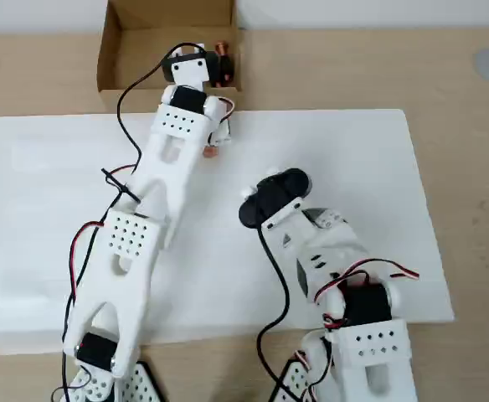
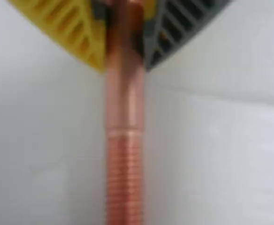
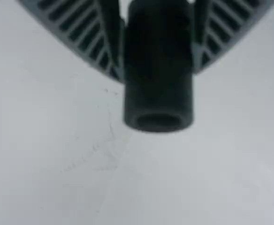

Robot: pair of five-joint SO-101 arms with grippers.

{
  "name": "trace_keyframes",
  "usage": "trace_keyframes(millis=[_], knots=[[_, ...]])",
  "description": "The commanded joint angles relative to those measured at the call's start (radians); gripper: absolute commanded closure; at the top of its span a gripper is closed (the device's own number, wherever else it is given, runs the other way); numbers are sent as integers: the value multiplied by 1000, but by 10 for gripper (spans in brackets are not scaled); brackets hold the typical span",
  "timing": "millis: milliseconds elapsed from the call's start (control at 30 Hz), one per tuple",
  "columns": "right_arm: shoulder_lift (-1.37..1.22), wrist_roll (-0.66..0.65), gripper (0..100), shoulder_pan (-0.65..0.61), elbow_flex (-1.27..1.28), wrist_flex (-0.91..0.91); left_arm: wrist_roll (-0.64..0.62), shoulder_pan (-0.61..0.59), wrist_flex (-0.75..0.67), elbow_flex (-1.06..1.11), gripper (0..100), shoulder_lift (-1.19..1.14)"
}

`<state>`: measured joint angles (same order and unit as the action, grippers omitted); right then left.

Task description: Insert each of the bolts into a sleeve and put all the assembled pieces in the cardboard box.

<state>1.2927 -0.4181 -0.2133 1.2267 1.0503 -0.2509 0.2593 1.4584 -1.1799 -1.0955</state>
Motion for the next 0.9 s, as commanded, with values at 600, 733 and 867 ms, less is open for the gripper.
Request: trace_keyframes(millis=[600, 733, 867], knots=[[16, -5, 988, 12, -13, -20, 206, -218, 302, -126, 990, 251], [16, -6, 988, 12, -15, -21, 350, -256, 302, 199, 990, 446], [16, -6, 988, 12, -16, -21, 279, -327, 301, 549, 988, 748]])
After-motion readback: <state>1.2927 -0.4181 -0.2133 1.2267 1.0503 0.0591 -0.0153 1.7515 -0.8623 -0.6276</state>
